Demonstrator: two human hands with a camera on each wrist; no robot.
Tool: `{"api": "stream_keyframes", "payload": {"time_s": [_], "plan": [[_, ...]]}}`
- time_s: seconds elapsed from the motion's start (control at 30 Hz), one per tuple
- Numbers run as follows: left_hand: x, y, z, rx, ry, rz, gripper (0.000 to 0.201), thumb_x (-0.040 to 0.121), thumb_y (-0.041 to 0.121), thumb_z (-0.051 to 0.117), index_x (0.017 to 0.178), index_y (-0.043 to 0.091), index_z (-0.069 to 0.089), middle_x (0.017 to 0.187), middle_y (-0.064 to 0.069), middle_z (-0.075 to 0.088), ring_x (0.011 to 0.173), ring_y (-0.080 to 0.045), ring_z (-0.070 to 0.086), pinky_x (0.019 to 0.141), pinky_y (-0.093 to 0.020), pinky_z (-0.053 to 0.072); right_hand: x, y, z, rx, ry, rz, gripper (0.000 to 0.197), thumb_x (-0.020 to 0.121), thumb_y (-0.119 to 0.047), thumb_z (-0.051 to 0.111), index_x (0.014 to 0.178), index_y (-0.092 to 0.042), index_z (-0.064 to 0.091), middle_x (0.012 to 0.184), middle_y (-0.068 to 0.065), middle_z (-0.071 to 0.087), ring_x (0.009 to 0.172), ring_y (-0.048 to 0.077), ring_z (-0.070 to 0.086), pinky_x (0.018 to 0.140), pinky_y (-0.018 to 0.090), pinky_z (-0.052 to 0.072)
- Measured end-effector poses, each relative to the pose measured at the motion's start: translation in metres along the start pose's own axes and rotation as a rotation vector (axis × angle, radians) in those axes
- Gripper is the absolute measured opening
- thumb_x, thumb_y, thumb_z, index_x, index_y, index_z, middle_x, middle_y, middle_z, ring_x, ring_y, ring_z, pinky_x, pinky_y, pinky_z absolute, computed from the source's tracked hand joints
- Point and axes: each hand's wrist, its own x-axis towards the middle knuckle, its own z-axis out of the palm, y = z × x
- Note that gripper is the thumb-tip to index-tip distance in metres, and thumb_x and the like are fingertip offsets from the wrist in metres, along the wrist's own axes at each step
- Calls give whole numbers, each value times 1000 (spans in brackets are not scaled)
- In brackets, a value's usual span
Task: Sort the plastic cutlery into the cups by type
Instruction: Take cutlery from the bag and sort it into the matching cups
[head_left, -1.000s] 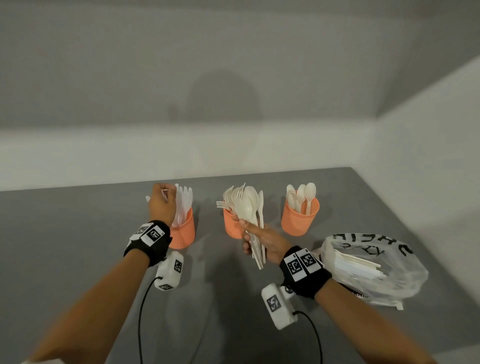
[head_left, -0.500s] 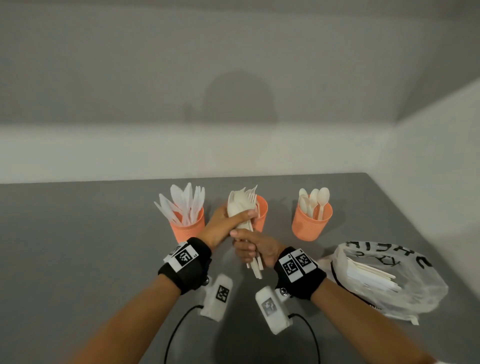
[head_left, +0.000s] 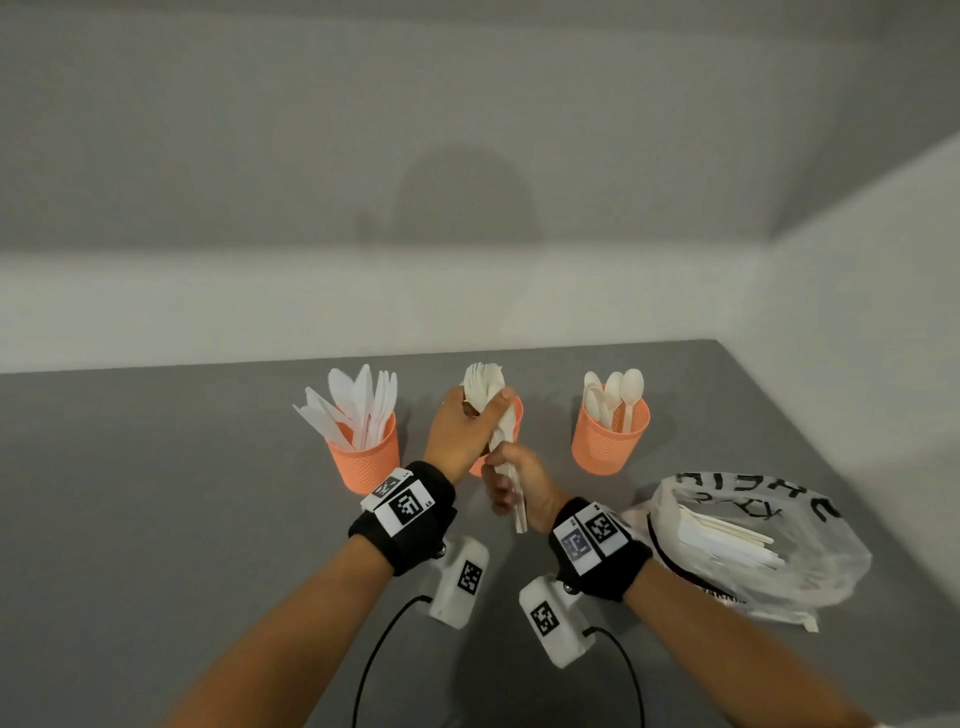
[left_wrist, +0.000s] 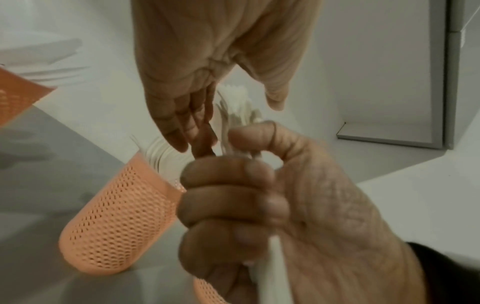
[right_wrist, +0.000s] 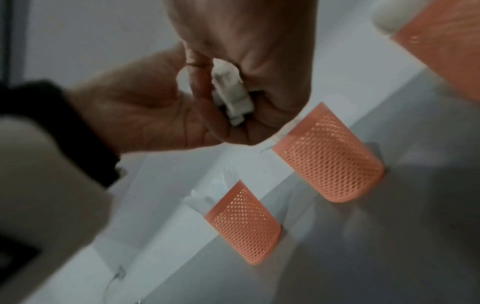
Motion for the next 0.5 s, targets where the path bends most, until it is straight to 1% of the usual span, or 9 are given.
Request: {"api": "stream_keyframes", "payload": {"time_s": [0.03,0.1,0.17,0.2,0.3,0.33,0.4,0.43,0.5], "plan": [[1,-1,-1,2,9,4,34,85,35,62,101,6,54,92,-8,62,87,-24,62,83,-39,51,-1,-2,-5,25,-15,15,16,87,-19,40,71,-15,43,34,-8,31,26,5,24,31,14,22],[1,-2,-3,-26,29,-4,34,84,33,64,102,5,58,93,-10,65,87,-26,65,85,-43,54,-1,-4,-10,-4,5,-5,24,94,-29,39,73,-17,44,33,-9,30,25,4,22,31,13,19],[0,0,-2,-28,52,-10,35,81,31,69,102,5,60,91,-11,67,83,-26,66,82,-42,55,-1,-1,-14,-87,48,-43,32,95,-40,43,73,-17,45,35,-9,32,27,4,24,32,14,20],[0,1,-1,-27,60,-12,33,79,31,70,99,7,60,87,-9,67,81,-26,67,79,-41,56,-1,0,-14,-121,67,-60,34,94,-43,45,72,-17,45,36,-8,33,27,4,25,33,14,22],[-1,5,1,-14,78,-33,23,79,32,71,87,17,56,71,-1,63,70,-21,66,74,-39,58,-2,4,-14,-170,122,-110,36,93,-41,49,70,-15,45,38,-8,39,30,5,30,34,16,27],[-1,5,1,-15,84,-38,22,78,33,71,83,20,55,72,-2,63,70,-21,66,75,-40,58,-3,5,-13,-187,135,-132,33,93,-39,50,72,-15,46,38,-8,40,30,6,32,34,17,28],[2,3,1,8,90,-49,19,79,35,70,78,23,54,80,-7,66,77,-26,68,76,-45,58,-5,6,-12,-204,128,-175,28,94,-37,50,80,-12,49,39,-8,43,31,6,35,35,18,31],[2,2,1,24,88,-53,17,80,33,68,76,23,55,81,-9,66,79,-29,68,77,-47,57,-5,7,-12,-194,119,-188,28,94,-37,49,84,-11,50,40,-7,44,32,7,37,35,18,32],[2,2,0,20,81,-43,15,84,28,63,72,20,56,74,-9,63,75,-33,67,77,-51,56,-6,7,-12,-147,106,-189,34,93,-42,46,81,-11,52,43,-4,46,35,9,39,38,20,34]]}}
